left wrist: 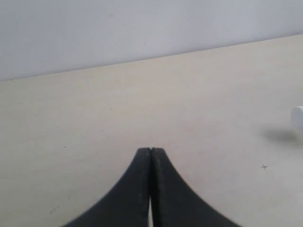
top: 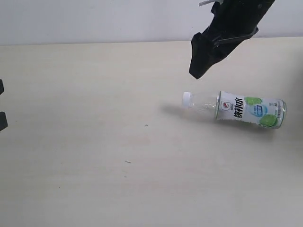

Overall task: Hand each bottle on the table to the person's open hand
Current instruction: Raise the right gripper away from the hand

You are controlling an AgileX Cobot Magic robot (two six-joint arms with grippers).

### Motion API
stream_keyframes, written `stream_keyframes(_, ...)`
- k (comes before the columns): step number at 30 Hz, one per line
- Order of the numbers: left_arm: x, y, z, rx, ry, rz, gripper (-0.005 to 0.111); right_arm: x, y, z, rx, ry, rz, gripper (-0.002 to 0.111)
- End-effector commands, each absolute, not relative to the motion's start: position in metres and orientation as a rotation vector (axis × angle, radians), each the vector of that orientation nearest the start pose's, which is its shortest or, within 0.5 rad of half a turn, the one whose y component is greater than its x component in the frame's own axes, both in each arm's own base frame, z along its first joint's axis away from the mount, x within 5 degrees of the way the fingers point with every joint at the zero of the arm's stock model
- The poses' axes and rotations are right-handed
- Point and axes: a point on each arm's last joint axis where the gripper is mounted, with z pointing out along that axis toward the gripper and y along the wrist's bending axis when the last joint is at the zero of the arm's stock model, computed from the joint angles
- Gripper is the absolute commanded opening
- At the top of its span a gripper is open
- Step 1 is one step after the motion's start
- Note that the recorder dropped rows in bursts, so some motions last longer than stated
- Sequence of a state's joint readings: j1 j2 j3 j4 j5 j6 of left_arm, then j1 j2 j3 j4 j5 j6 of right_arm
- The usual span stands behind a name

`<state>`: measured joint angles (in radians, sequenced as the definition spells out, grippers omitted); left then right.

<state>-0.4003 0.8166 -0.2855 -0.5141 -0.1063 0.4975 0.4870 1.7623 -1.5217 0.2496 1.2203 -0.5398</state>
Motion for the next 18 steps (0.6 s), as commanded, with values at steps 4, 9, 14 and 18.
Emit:
stream_keyframes(4, 0.145, -0.056, 0.235, 0.332, 1.898, -0.224, 0.0, 0.283, 0.2, 0.29, -1.535, 2.505, 0.33, 0.092)
stream_keyframes(9, 0.145, -0.056, 0.235, 0.332, 1.898, -0.224, 0.0, 0.272, 0.198, 0.307, -1.528, 2.453, 0.335, 0.085)
stream_keyframes(14, 0.145, -0.056, 0.235, 0.332, 1.898, -0.224, 0.0, 0.258, 0.19, 0.334, -1.492, 2.379, 0.333, 0.081)
stream_keyframes(18, 0.145, -0.056, 0.235, 0.332, 1.9, -0.225, 0.0, 0.24, 0.181, 0.359, -1.449, 2.309, 0.373, 0.081)
